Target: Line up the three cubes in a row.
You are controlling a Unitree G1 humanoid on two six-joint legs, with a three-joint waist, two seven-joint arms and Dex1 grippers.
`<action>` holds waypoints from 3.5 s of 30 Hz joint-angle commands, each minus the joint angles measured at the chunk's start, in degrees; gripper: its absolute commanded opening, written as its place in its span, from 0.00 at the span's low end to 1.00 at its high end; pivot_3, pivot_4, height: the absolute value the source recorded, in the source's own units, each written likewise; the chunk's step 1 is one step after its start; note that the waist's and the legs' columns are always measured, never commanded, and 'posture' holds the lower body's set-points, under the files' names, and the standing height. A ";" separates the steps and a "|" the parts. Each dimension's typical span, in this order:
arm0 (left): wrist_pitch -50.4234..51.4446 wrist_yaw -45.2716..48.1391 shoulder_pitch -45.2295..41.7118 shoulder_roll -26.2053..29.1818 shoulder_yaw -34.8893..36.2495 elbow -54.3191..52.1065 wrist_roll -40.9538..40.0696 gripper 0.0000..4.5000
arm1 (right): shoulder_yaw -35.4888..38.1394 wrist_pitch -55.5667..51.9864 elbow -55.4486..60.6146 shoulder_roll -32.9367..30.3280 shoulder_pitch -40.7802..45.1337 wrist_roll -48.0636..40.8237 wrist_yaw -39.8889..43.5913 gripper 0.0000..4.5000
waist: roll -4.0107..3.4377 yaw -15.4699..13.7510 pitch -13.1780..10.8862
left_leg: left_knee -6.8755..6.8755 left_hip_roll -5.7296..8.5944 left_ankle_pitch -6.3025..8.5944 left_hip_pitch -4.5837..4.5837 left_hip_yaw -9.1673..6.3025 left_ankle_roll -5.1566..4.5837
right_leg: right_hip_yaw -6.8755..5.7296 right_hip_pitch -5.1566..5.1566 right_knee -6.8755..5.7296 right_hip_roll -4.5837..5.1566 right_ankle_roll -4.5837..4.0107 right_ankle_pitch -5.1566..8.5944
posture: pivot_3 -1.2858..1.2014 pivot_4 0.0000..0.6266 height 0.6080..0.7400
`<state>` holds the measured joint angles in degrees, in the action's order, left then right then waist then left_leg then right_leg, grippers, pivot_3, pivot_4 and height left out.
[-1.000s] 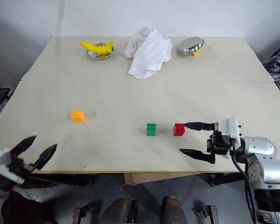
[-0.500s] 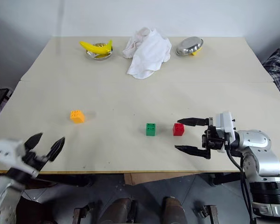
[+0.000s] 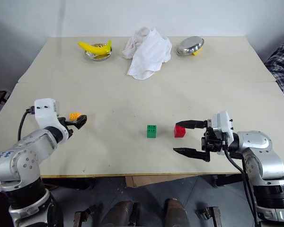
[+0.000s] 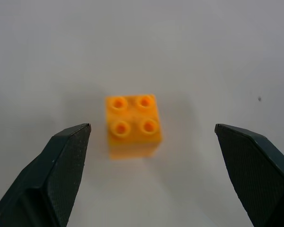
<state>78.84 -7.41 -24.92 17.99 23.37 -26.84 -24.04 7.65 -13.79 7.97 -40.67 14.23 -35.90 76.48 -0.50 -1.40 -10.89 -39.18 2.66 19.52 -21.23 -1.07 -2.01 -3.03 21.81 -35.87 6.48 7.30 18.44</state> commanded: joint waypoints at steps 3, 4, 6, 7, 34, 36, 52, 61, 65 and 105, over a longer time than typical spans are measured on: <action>-0.46 0.84 -1.73 0.86 -0.89 1.95 2.38 0.99 | 1.69 0.16 3.03 0.06 -1.49 -1.67 -0.95 1.00 | 0.00 0.00 0.00 | 0.00 0.00 0.00 0.00 0.00 0.01 | 0.00 0.00 0.01 0.00 0.00 0.00 | 0.52 0.24 1.00; -0.63 1.14 -1.87 0.99 -0.99 2.17 2.60 0.99 | 1.85 0.21 3.17 0.06 -1.76 -1.74 -1.12 1.00 | 0.00 0.00 0.00 | 0.00 0.00 0.00 0.00 0.00 0.02 | 0.00 0.00 0.02 0.00 0.00 0.00 | 0.52 0.24 1.00; -2.54 1.68 -2.09 1.37 -1.56 3.10 3.51 0.99 | 2.09 0.60 3.31 0.08 -2.57 -1.76 -1.25 1.00 | 0.00 0.00 0.00 | 0.00 0.00 0.00 0.00 0.01 0.02 | 0.01 0.00 0.01 0.00 0.00 0.00 | 0.52 0.24 1.00; -2.77 2.05 -2.23 1.52 -1.72 3.56 3.74 0.99 | 2.13 0.71 3.39 0.16 -2.89 -1.79 -1.40 1.00 | 0.01 -0.03 0.00 | 0.00 0.00 0.00 0.00 0.01 0.02 | 0.00 -0.01 0.03 0.00 0.00 0.00 | 0.52 0.24 1.00; -61.30 72.66 2.69 31.06 -22.60 19.10 4.33 0.33 | 10.85 3.48 0.20 -5.26 -11.34 -1.89 0.68 1.00 | -0.10 -0.39 -0.02 | 0.06 -0.04 0.00 0.04 0.01 0.06 | -0.08 -0.18 0.55 0.08 -0.09 0.05 | 0.52 0.24 1.00; -66.06 77.36 -2.29 29.92 -27.15 24.33 6.78 0.33 | 12.74 3.55 0.51 -6.52 -13.64 -1.97 1.90 1.00 | -0.10 -0.75 -0.02 | 0.06 0.00 -0.01 0.03 -0.05 0.02 | -0.10 -0.25 0.59 0.11 -0.09 0.05 | 0.52 0.24 1.00; -86.92 80.59 -23.29 13.51 -40.10 60.43 22.45 0.33 | 19.38 3.33 3.46 -7.09 -22.54 -3.16 4.22 1.00 | 0.00 -0.15 -0.08 | 0.03 0.00 -0.06 -0.03 0.09 -0.13 | -0.57 -0.18 0.24 0.01 0.05 -0.02 | 0.52 0.24 1.00; -86.44 79.29 -24.63 12.01 -39.44 63.21 23.53 0.33 | 18.41 3.55 5.49 -5.15 -24.24 -3.43 2.95 1.00 | 0.00 -1.17 -0.07 | -0.06 0.08 -0.10 0.00 0.02 -0.19 | -0.46 -0.27 0.24 0.10 0.11 -0.05 | 0.52 0.24 1.00; -86.70 80.34 -24.93 11.74 -39.57 63.94 23.18 0.33 | 18.03 3.44 5.76 -4.67 -24.40 -3.56 2.77 1.00 | 0.00 -1.31 -0.07 | -0.07 0.08 -0.11 0.01 0.03 -0.17 | -0.46 -0.27 0.24 0.09 0.11 -0.05 | 0.52 0.24 1.00; -79.94 66.80 34.96 22.47 6.11 22.06 -1.71 0.99 | 10.24 12.39 -10.79 -4.93 -12.41 1.98 9.49 1.00 | -0.03 -0.13 -0.07 | 0.08 -0.09 0.01 0.06 -0.07 -0.08 | -0.10 -0.29 0.60 0.16 -0.03 0.01 | 0.52 0.24 1.00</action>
<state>-0.45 60.12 9.82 40.55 28.16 -1.98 -23.77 17.13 -2.91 -2.26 -44.48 1.56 -33.90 84.56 -0.53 -1.53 -10.96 -39.11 2.57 19.53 -21.17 -1.14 -2.09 -3.13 21.52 -35.26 6.64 7.28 18.45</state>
